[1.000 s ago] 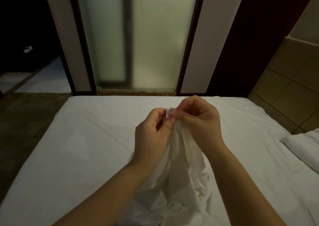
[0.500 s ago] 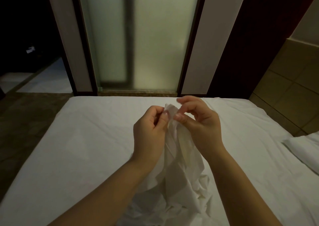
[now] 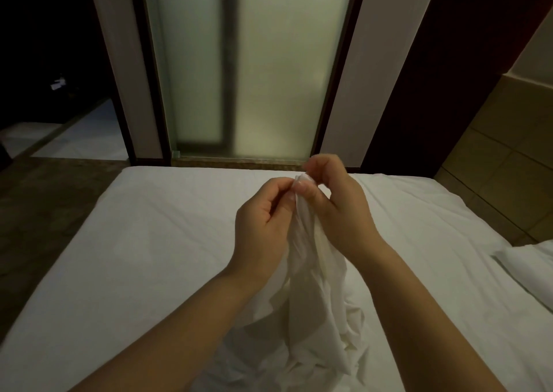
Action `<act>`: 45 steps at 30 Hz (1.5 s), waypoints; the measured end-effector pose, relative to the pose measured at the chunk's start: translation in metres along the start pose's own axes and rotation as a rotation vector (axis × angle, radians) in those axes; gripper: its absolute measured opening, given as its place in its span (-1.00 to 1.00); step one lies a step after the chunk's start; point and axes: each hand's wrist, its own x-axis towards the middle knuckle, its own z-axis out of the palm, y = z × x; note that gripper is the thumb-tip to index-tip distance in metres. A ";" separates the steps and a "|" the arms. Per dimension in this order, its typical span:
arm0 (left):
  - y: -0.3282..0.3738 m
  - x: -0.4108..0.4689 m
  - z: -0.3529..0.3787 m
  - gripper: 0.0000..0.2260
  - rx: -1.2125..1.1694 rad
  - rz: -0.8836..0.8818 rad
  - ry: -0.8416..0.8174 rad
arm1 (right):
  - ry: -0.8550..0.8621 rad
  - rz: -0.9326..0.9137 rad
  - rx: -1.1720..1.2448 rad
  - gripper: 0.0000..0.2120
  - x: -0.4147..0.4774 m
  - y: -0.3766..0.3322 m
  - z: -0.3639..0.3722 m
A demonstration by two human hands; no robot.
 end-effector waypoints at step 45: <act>-0.055 0.042 0.106 -0.73 0.401 0.014 -1.093 | 0.840 0.274 -0.086 -0.79 -0.021 0.065 -0.172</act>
